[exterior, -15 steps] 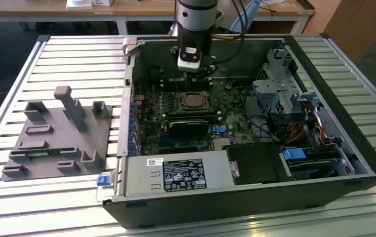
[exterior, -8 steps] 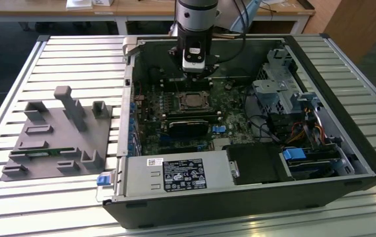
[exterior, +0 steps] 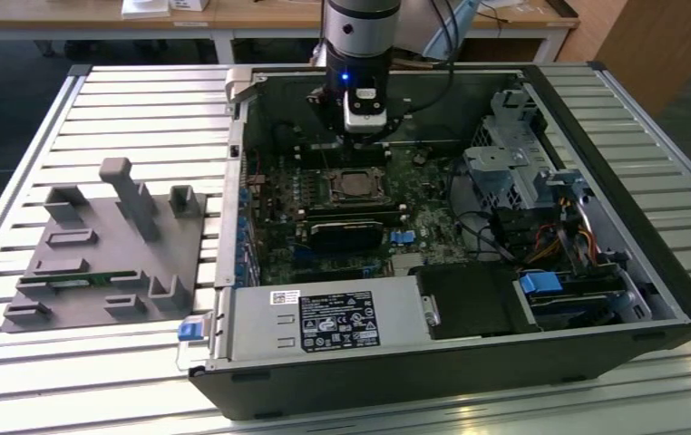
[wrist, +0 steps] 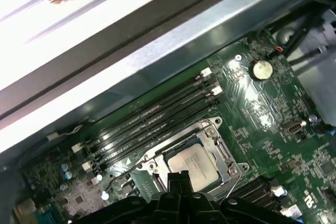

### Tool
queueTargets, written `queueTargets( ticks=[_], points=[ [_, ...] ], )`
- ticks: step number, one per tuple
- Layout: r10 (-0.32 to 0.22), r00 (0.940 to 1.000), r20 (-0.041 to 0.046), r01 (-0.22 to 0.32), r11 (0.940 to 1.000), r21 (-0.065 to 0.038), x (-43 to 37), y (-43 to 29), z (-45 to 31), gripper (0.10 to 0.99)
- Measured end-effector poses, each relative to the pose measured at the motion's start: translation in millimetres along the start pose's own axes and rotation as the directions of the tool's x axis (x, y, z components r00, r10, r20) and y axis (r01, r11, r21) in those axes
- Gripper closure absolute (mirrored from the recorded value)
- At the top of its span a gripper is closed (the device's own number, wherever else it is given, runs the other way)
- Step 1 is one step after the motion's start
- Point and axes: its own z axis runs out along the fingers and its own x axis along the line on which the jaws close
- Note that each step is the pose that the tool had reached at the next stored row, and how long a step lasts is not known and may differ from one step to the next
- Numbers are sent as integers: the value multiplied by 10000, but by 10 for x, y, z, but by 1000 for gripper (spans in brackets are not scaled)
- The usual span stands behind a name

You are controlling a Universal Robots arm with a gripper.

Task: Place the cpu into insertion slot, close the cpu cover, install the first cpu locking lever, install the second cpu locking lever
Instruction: 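Install the first cpu locking lever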

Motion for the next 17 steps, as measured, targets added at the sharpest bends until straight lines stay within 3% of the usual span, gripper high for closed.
queueTargets(
  ticks=[7,17],
  points=[
    [-988,9951,-38,988,9951,19,0,0,0,980],
    [-2096,9777,-80,2097,9778,36,0,0,0,980]
  ],
)
